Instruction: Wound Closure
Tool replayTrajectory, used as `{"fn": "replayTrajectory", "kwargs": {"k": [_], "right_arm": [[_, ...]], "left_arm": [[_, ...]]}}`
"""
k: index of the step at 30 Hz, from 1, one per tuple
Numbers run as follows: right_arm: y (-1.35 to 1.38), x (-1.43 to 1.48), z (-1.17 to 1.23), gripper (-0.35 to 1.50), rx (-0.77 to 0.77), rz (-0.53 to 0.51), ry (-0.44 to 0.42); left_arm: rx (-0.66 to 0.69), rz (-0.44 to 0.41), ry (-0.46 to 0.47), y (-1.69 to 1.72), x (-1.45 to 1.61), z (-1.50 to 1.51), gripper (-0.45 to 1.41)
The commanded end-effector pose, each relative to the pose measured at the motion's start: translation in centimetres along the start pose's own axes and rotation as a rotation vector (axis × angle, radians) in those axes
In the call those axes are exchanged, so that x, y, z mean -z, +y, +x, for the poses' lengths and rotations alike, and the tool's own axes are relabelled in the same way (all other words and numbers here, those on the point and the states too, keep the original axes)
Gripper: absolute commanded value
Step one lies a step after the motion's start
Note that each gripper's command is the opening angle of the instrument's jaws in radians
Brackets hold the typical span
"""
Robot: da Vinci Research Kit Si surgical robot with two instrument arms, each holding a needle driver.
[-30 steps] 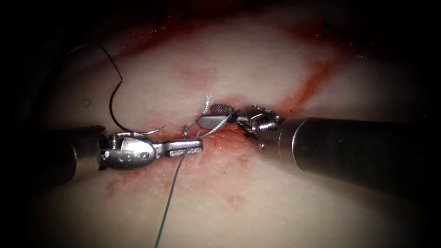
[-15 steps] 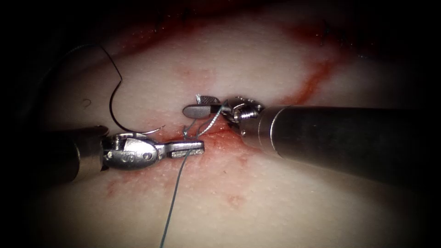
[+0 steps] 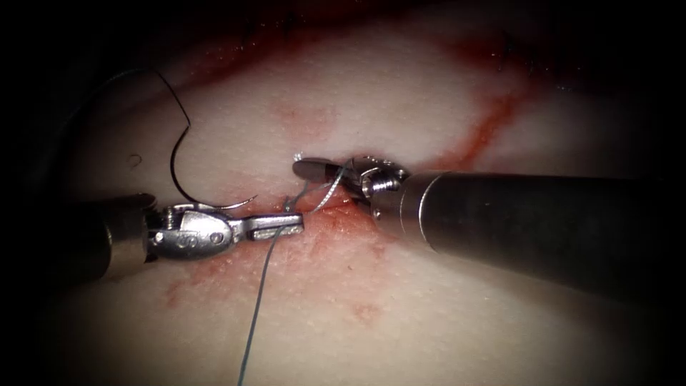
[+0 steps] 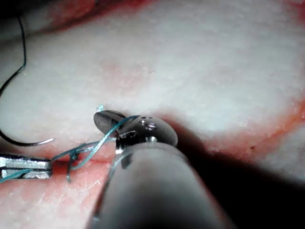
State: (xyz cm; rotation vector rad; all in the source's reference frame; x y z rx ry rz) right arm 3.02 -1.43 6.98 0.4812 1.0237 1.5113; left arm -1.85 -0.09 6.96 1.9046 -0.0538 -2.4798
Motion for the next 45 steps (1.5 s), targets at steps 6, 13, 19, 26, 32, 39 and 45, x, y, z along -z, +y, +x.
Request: {"fn": "replayTrajectory", "kwargs": {"k": [6, 13, 19, 26, 32, 39, 45], "right_arm": [[-0.3, 0.14, 0.12, -0.35, 0.081, 0.099, 0.074], [-0.38, 0.32, 0.07, -0.35, 0.153, 0.16, 0.069], [-0.31, 0.47, -0.05, -0.35, 0.172, 0.231, 0.027], [-0.24, 0.46, -0.26, -0.35, 0.21, 0.319, -0.042], [-0.26, 0.48, -0.36, -0.35, 0.285, 0.366, -0.062], [-0.25, 0.49, -0.45, -0.35, 0.386, 0.458, -0.052], [-0.29, 0.51, -0.53, -0.35, 0.462, 0.529, -0.064]], "left_arm": [[0.041, 0.021, -0.024, -0.13, 0.22, -0.2, -0.45], [0.085, 0.052, -0.063, -0.53, 0.59, -0.43, -0.45], [0.115, 0.079, -0.085, -1.12, 0.68, -0.57, -0.45], [0.148, 0.12, -0.103, -1.76, 0.7, -0.63, -0.45], [0.148, 0.183, -0.105, -2.19, 0.77, -0.66, -0.45], [0.111, 0.259, -0.113, -2.61, 0.81, -0.61, -0.45], [0.08, 0.321, -0.13, -2.9, 0.84, -0.54, -0.45]]}}
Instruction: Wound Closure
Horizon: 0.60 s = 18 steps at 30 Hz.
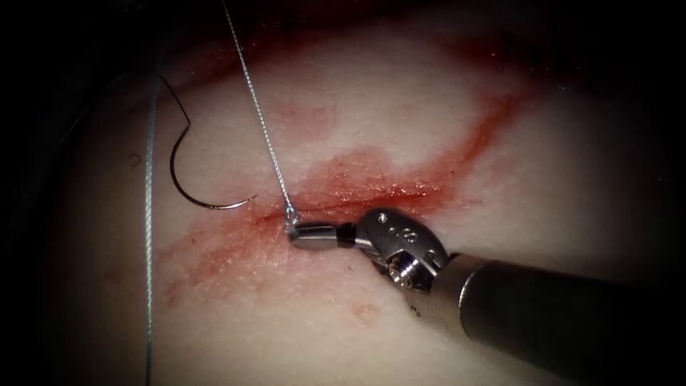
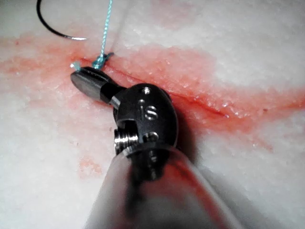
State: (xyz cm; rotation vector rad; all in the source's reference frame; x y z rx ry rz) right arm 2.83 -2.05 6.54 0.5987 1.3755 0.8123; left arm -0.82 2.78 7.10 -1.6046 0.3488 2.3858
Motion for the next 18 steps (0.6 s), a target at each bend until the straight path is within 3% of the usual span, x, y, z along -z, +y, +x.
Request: {"fn": "replayTrajectory", "kwargs": {"k": [1, 13, 18], "right_arm": [[-0.01, -0.09, -0.1, -0.35, 0.009, 0.021, -0.004], [-0.04, -0.1, -0.22, -0.35, 0.041, 0.05, -0.011], [-0.1, -0.15, -0.47, -0.35, 0.063, 0.04, -0.09]], "left_arm": [[-0.004, 0.017, 0.003, -0.04, -0.08, -0.02, -0.45], [-0.12, 0.108, -0.075, -0.27, -0.13, 0.02, -0.45], [-0.165, 0.132, -0.107, -0.33, -0.19, -0.02, -0.45]]}}
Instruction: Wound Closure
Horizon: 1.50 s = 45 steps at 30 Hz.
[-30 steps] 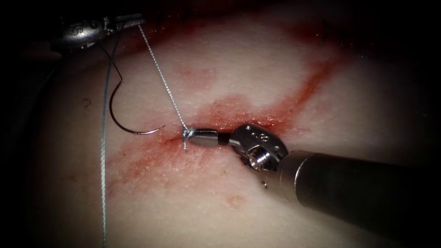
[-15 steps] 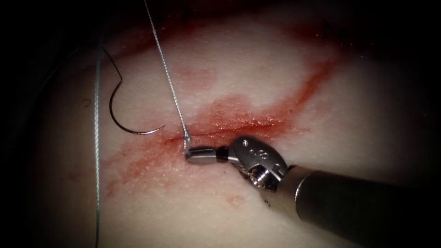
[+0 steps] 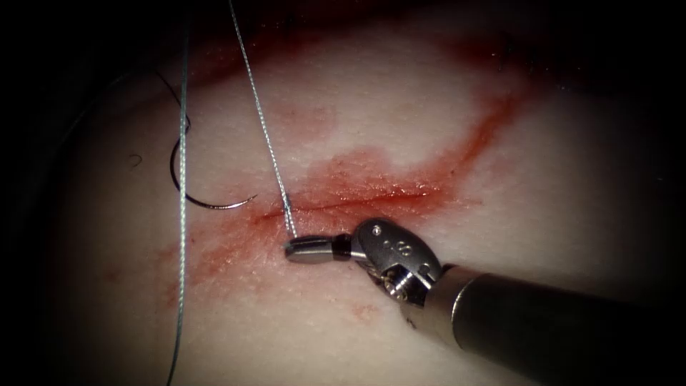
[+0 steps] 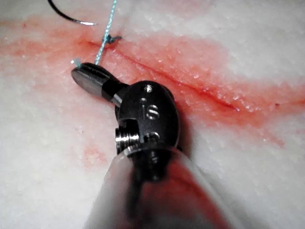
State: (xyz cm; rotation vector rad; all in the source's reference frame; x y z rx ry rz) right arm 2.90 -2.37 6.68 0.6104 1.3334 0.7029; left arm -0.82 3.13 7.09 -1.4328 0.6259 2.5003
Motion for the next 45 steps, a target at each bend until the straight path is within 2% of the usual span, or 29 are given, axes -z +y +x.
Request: {"fn": "replayTrajectory", "kwargs": {"k": [1, 5, 10, 16, 19, 20, 21, 23, 26, 34, 39, 45], "right_arm": [[-0.01, -0.1, -0.18, -0.35, 0.01, -0.003, -0.028], [-0.05, -0.12, -0.4, -0.35, 0.02, -0.003, -0.071], [-0.13, -0.15, -0.48, -0.35, 0.027, 0.017, -0.109], [-0.17, -0.22, -0.39, -0.35, 0.075, 0.019, -0.124], [-0.15, -0.23, -0.23, -0.35, 0.092, -0.012, -0.079], [-0.14, -0.24, -0.18, -0.21, 0.099, -0.031, -0.072], [-0.14, -0.23, -0.12, 0.26, 0.093, -0.064, -0.06], [-0.13, -0.22, -0.03, 0.71, 0.083, -0.107, -0.042], [-0.12, -0.18, 0.07, 1.03, 0.07, -0.129, -0.031], [-0.04, -0.05, 0.22, 1.16, 0.018, -0.136, -0.006], [0.03, 0.01, 0.42, 1.15, -0.005, -0.181, 0.032], [0.12, -0.04, 0.5, 1.13, -0.041, -0.231, 0.05]], "left_arm": [[0.0, 0.006, 0.001, 0.02, -0.1, -0.04, -0.45], [-0.015, 0.002, -0.013, 0.09, -0.14, -0.08, -0.45], [-0.027, 0.007, -0.024, 0.11, -0.18, -0.14, -0.45], [-0.032, 0.005, -0.014, 0.13, -0.2, -0.15, -0.45], [-0.031, -0.018, 0.027, 0.24, -0.17, -0.09, -0.45], [-0.03, -0.025, 0.038, 0.28, -0.16, -0.06, -0.45], [-0.016, -0.036, 0.056, 0.32, -0.15, -0.02, -0.45], [-0.003, -0.051, 0.081, 0.4, -0.11, 0.08, -0.45], [0.013, -0.075, 0.11, 0.49, -0.04, 0.25, -0.45], [0.057, -0.116, 0.157, 0.62, 0.25, 0.73, -0.45], [0.057, -0.121, 0.185, 0.63, 0.44, 1.09, -0.45], [0.071, -0.117, 0.215, 0.57, 0.58, 1.39, -0.45]]}}
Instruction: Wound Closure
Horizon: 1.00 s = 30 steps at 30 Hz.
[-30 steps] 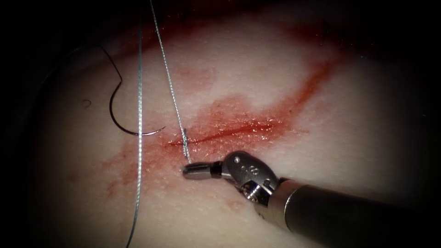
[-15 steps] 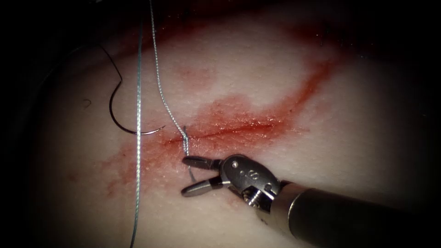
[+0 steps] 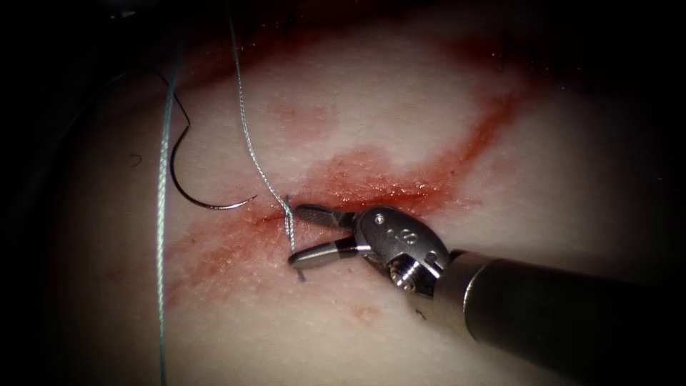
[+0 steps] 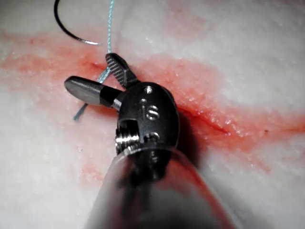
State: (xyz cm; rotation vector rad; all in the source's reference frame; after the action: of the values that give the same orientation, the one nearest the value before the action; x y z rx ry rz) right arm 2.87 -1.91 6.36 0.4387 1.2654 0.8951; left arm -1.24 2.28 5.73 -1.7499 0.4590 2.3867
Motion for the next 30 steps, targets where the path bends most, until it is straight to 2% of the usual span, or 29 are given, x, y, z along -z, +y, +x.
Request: {"fn": "replayTrajectory", "kwargs": {"k": [1, 8, 16, 19, 25, 30], "right_arm": [[0.05, -0.15, -0.04, 1.18, -0.001, -0.008, 0.004], [0.18, -0.3, 0.03, 1.3, -0.005, -0.036, 0.013], [0.26, -0.6, -0.03, 1.35, 0.017, -0.053, 0.02], [0.31, -0.65, -0.06, 1.35, 0.027, -0.055, 0.02], [0.43, -0.7, -0.08, 1.47, 0.047, -0.068, 0.024], [0.42, -0.75, -0.09, 1.48, 0.047, -0.069, 0.028]], "left_arm": [[0.0, 0.002, 0.005, 0.0, -0.06, -0.01, -0.45], [-0.004, -0.011, 0.028, 0.01, -0.02, 0.19, -0.45], [0.003, -0.019, 0.051, 0.06, 0.0, 0.29, -0.45], [0.004, -0.02, 0.054, 0.08, 0.01, 0.32, -0.45], [-0.002, -0.024, 0.059, 0.12, 0.04, 0.43, -0.45], [-0.007, -0.017, 0.062, 0.15, 0.02, 0.55, -0.45]]}}
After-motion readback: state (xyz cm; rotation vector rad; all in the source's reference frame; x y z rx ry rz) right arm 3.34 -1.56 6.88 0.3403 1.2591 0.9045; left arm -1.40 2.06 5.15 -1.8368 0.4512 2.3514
